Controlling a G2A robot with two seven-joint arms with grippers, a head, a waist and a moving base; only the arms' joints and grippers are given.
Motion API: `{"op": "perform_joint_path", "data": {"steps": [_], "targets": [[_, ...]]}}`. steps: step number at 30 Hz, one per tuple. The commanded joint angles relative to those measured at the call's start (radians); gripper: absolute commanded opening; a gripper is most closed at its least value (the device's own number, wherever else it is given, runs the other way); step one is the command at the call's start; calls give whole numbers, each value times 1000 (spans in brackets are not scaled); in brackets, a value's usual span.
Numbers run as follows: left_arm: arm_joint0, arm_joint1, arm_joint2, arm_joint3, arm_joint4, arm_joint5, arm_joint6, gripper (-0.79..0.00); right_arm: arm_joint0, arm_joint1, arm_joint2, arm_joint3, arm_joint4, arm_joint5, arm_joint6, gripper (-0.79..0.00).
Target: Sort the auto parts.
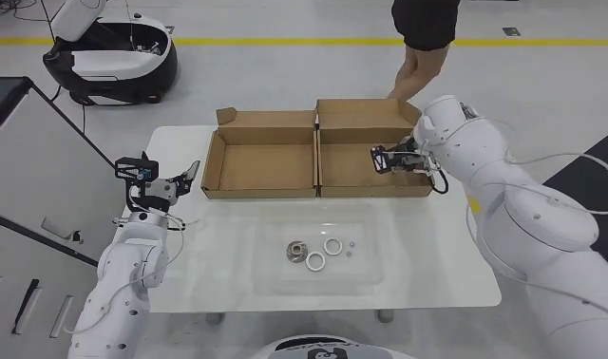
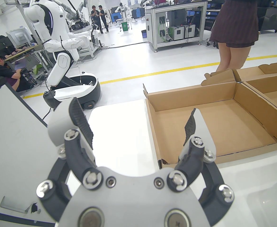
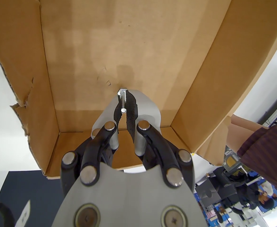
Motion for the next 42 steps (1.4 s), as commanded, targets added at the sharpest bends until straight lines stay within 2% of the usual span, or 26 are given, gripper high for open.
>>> {"op": "perform_joint_path", "data": {"steps": [1, 5, 6, 8, 10, 12, 20, 23, 25, 42], "targets": [[0, 0, 0, 0, 0, 0, 0, 0, -1, -6, 0, 14, -15, 0, -16, -785], [0, 0, 0, 0, 0, 0, 0, 0, 0, -20, 0, 42, -48, 0, -50, -785], [0, 0, 0, 0, 0, 0, 0, 0, 1, -23, 0, 48, -53, 0, -59, -714], [0, 0, 0, 0, 0, 0, 0, 0, 3, -29, 0, 59, -65, 0, -71, -671], [0, 0, 0, 0, 0, 0, 0, 0, 4, -35, 0, 72, -76, 0, -86, -557], [0, 0, 0, 0, 0, 0, 0, 0, 5, -39, 0, 80, -88, 0, -98, -483], [0, 0, 0, 0, 0, 0, 0, 0, 21, -46, 0, 103, -116, 0, -144, -397], [0, 0, 0, 0, 0, 0, 0, 0, 32, -45, 0, 107, -120, 0, -162, -86], [0, 0, 0, 0, 0, 0, 0, 0, 37, -44, 0, 107, -123, 0, -173, 0], [0, 0, 0, 0, 0, 0, 0, 0, 107, -29, 0, 73, -125, 0, -270, 0]]}}
